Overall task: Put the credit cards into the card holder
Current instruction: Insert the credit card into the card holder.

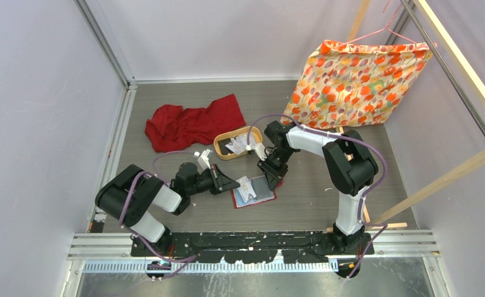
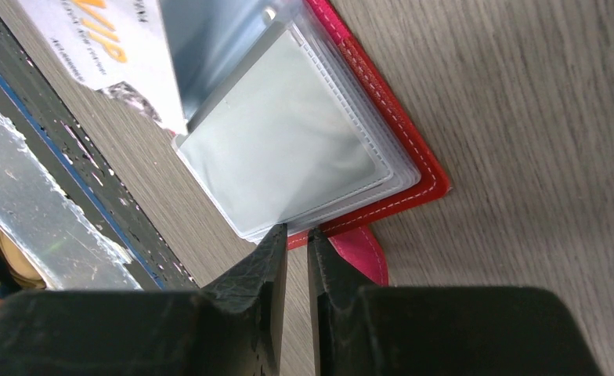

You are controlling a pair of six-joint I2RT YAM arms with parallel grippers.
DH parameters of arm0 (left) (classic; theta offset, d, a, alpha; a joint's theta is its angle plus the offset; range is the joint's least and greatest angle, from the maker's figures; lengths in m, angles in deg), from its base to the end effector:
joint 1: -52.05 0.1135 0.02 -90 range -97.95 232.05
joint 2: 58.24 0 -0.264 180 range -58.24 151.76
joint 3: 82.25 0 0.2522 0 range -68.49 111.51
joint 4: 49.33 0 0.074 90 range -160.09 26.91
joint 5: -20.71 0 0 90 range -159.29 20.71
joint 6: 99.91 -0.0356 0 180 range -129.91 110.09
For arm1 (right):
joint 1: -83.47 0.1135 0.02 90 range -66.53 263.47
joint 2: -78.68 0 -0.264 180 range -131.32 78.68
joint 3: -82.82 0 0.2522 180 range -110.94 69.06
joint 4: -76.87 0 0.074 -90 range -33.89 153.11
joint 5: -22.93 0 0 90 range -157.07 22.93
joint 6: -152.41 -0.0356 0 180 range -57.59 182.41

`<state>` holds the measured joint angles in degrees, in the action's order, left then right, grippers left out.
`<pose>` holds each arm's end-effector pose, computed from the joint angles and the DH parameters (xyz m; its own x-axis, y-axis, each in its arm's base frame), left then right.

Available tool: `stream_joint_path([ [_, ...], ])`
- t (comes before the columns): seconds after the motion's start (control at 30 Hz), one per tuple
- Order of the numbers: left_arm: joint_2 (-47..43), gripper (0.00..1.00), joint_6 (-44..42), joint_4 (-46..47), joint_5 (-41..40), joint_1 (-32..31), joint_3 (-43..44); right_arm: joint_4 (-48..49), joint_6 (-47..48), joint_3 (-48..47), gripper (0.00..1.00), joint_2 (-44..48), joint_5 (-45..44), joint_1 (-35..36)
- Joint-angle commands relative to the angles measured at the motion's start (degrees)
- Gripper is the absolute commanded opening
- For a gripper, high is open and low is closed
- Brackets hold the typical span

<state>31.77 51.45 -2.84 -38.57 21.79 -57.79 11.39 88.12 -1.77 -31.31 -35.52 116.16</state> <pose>0.1837 -0.1282 0.1138 -0.8814 -0.3593 -0.3066 0.1600 0.3837 -0.9095 0.2731 0.1974 0.1491 -0.5615 -0.7996 -0.2131 -0.7737 0.4158 0.4780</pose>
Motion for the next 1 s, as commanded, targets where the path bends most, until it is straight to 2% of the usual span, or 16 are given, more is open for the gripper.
stream_joint_path([
  [0.0, 2.90, 0.00, 0.49, 5.92, 0.73, 0.20, 1.12, -0.83, 0.41, -1.87, 0.21, 0.09, -0.28, 0.45],
  [0.13, 4.73, 0.00, 0.88, 8.00, 0.83, 0.20, 0.94, -0.88, 0.43, -1.95, 0.21, 0.13, -0.27, 0.45],
  [0.67, 4.98, 0.00, 0.17, 5.66, 0.67, 0.20, 1.34, -0.88, 0.39, -1.90, 0.21, 0.20, -0.26, 0.44],
  [0.97, 8.32, 0.00, 1.23, 7.07, 1.64, -0.06, 2.29, -0.83, 0.39, -1.92, 0.21, 0.18, -0.35, 0.46],
])
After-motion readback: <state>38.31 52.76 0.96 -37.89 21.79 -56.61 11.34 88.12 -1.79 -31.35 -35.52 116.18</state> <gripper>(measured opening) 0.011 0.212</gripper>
